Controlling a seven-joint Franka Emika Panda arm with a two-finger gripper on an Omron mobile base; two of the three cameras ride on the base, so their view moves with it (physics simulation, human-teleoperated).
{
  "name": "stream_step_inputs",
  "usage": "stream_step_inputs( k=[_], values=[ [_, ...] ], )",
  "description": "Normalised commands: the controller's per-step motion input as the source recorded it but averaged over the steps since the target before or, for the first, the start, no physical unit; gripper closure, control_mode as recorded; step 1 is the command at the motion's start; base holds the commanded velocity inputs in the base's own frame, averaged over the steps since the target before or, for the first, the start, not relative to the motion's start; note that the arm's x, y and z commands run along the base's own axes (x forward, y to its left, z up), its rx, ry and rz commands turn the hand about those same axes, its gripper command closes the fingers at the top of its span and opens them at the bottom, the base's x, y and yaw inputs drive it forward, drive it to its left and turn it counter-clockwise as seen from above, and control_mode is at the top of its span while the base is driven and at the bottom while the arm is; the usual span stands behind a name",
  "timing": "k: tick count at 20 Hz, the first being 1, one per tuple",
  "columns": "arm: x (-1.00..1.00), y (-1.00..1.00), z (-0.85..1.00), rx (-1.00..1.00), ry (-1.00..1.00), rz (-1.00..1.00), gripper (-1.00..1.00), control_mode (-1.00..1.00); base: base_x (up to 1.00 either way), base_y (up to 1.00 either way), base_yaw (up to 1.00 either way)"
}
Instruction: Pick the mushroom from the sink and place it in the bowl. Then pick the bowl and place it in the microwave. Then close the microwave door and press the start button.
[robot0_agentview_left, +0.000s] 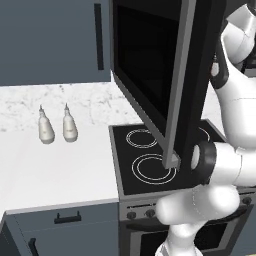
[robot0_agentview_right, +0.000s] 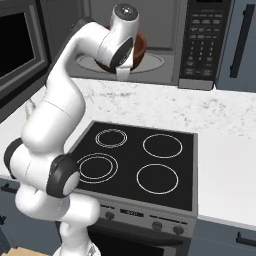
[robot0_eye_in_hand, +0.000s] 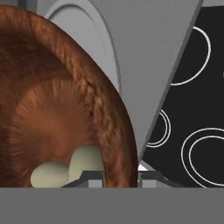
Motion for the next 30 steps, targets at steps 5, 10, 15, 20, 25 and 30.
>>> stream_step_inputs(
  k=[5,10,15,20,25,30],
  values=[
    [0.64,0.02,0.0,0.0,0.0,0.0,1.0,-1.0,0.0,0.0,0.0],
    [0.31,0.04,-0.07,0.0,-0.01,0.0,1.0,-1.0,0.0,0.0,0.0],
    [0.0,0.05,-0.27,0.0,-0.09,0.0,-1.0,-1.0,0.0,0.0,0.0],
    [-0.07,0.1,0.0,0.0,-0.21,0.0,-1.0,-1.0,0.0,0.0,0.0],
    [-0.14,0.1,0.04,0.0,-0.29,0.0,-1.0,-1.0,0.0,0.0,0.0],
    [-0.39,0.05,0.02,0.0,-0.29,0.0,-1.0,-1.0,0.0,0.0,0.0]
  ],
)
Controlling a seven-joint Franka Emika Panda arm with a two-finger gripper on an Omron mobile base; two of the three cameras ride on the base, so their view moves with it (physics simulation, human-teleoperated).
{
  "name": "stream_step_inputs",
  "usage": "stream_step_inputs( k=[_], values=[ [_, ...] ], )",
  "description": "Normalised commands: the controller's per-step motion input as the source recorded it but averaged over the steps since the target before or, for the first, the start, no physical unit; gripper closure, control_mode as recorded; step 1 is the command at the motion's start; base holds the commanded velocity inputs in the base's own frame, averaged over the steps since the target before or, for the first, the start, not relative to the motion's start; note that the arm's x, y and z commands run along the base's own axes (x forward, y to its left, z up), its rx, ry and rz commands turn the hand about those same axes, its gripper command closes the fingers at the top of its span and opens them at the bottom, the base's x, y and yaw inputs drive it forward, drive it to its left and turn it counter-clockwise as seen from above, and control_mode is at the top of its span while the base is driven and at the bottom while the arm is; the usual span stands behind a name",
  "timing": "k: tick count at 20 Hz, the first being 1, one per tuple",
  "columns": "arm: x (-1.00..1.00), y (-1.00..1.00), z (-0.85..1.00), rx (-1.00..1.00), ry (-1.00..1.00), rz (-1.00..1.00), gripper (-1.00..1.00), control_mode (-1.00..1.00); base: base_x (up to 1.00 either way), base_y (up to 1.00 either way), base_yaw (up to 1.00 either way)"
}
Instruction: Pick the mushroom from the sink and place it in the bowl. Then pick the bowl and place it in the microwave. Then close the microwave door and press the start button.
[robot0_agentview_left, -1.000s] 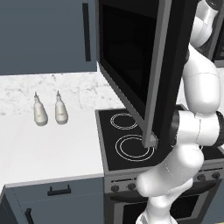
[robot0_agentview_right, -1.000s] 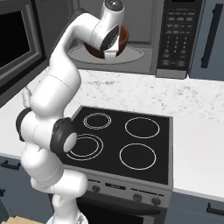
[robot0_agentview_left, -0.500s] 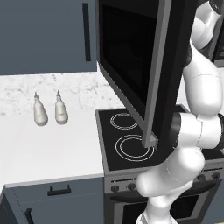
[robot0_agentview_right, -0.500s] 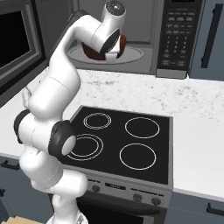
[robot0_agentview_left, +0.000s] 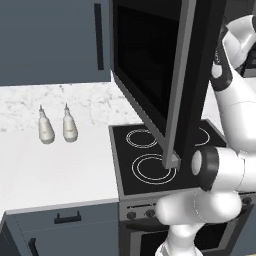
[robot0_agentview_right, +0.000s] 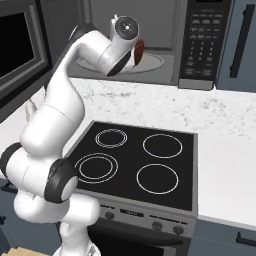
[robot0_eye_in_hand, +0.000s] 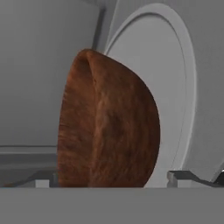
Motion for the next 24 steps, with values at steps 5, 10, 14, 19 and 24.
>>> stream_step_inputs(
  k=[5,10,14,19,24],
  values=[
    [-0.82,0.0,0.0,0.0,-0.16,0.0,-1.0,-1.0,0.0,0.0,0.0],
    [-0.98,-0.01,-0.03,0.0,-0.04,0.0,-1.0,-1.0,0.0,0.0,0.0],
    [-0.64,-0.12,-0.22,0.0,0.0,0.0,-1.0,-1.0,0.0,0.0,0.0],
    [0.0,-0.03,-0.26,-0.14,0.03,0.0,-1.0,-1.0,0.0,0.0,0.0],
    [0.0,-0.06,-0.03,-0.28,0.1,-0.12,-1.0,-1.0,0.0,0.0,0.0]
  ],
)
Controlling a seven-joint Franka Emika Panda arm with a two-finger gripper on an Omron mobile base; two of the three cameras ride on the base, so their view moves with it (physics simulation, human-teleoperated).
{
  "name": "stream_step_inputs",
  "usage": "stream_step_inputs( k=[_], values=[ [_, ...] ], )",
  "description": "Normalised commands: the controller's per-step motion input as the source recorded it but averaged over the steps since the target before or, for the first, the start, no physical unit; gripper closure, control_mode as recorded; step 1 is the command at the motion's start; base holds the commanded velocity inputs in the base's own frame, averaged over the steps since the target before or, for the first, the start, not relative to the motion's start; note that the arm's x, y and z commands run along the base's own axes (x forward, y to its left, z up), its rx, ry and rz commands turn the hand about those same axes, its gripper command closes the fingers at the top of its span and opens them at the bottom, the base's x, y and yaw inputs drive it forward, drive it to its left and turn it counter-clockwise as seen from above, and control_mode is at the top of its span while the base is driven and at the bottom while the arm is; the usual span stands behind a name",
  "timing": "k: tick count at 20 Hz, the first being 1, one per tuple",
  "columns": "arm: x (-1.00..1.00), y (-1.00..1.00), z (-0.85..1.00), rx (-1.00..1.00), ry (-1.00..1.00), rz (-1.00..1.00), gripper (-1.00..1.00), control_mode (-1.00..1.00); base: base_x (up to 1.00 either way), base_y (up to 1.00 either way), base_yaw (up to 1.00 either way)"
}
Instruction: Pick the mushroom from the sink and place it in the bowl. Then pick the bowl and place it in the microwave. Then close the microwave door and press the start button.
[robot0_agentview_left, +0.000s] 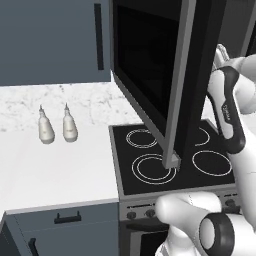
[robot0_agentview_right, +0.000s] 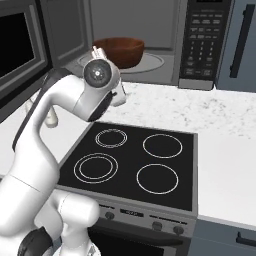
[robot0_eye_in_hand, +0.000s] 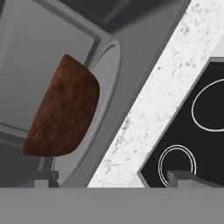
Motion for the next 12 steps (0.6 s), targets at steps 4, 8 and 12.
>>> stream_step_inputs(
  k=[4,8,12],
  values=[
    [0.0,-0.21,-0.05,-0.33,0.15,-0.13,-1.0,-1.0,0.0,0.0,0.0],
    [0.0,-0.44,-0.3,-0.26,0.11,-0.08,-1.0,-1.0,0.0,0.0,0.0],
    [0.0,-0.45,-0.62,-0.22,0.11,-0.08,-1.0,-1.0,0.0,0.0,0.0]
  ],
)
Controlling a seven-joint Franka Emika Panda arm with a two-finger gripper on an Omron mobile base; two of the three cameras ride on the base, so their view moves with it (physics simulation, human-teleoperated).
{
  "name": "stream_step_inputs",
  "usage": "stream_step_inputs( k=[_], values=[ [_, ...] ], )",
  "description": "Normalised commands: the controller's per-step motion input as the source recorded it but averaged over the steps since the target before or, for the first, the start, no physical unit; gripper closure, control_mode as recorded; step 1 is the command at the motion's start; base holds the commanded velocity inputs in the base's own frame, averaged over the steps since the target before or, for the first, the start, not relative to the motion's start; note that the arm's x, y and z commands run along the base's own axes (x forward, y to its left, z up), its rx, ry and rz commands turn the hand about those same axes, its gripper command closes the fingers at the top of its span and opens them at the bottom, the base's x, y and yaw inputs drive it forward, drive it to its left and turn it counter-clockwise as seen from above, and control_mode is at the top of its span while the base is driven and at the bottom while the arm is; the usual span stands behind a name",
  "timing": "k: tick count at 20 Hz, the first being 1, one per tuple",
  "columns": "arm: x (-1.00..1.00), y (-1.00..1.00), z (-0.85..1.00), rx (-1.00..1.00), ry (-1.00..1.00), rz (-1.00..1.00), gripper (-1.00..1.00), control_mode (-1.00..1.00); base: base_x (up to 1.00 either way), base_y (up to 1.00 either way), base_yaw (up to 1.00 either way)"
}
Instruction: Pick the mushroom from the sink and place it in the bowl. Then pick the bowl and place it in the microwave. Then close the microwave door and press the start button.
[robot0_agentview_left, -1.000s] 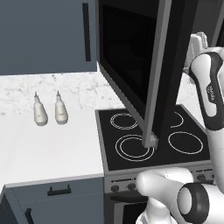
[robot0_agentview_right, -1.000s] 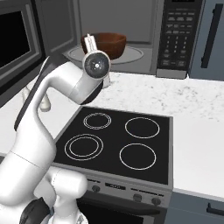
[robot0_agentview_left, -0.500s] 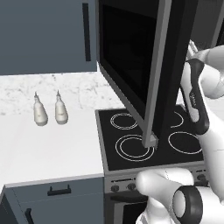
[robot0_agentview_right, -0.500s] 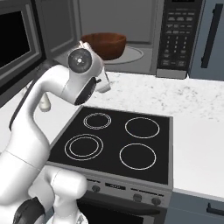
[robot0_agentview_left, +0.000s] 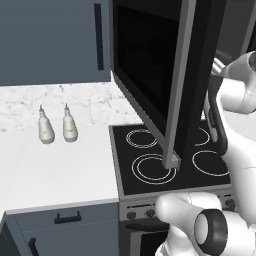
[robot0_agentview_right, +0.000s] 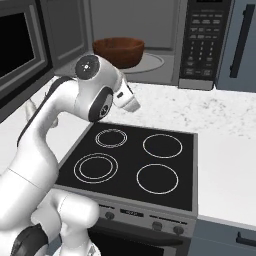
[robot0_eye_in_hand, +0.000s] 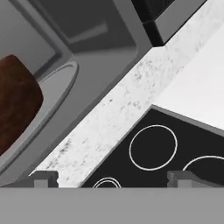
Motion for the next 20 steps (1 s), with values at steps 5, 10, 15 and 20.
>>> stream_step_inputs(
  k=[5,10,15,20],
  values=[
    [0.0,-0.25,-0.77,-0.25,0.05,-0.12,-1.0,-1.0,0.0,0.0,0.0],
    [-0.03,-0.02,-0.62,-0.25,0.0,-0.05,-1.0,-1.0,0.0,0.0,0.0],
    [-0.01,0.0,-0.28,-0.23,0.0,-0.08,-1.0,-1.0,0.0,0.0,0.0],
    [0.0,0.16,-0.13,-0.23,0.0,-0.22,-1.0,-1.0,0.0,0.0,0.0]
  ],
)
